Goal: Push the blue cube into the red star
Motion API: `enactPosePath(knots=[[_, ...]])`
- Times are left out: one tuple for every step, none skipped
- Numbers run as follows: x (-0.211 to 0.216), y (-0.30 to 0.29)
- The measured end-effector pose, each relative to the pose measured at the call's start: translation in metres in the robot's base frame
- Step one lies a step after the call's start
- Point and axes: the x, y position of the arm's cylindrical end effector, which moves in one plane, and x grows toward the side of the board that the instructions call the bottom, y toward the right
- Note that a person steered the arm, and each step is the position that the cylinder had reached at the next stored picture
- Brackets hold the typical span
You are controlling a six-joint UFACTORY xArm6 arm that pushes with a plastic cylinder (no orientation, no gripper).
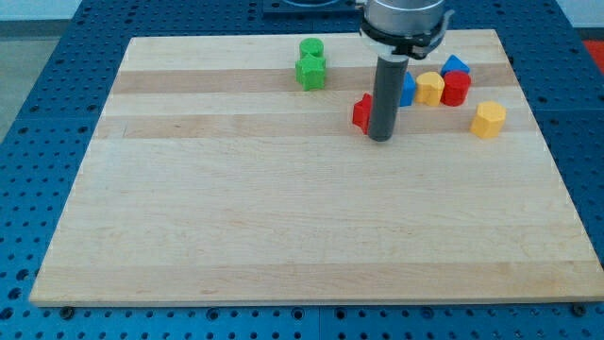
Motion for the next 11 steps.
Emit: enactPosePath(knots=[[-0.018, -0.011], [-0.057, -0.023], [-0.089, -0.031], [-0.090, -0.031], [-0.067, -0.012], [-0.036, 0.044], [-0.072, 0.068], [-0.081, 0.057], [-0.081, 0.034], [-0.081, 0.017], [-0.079, 0.017]])
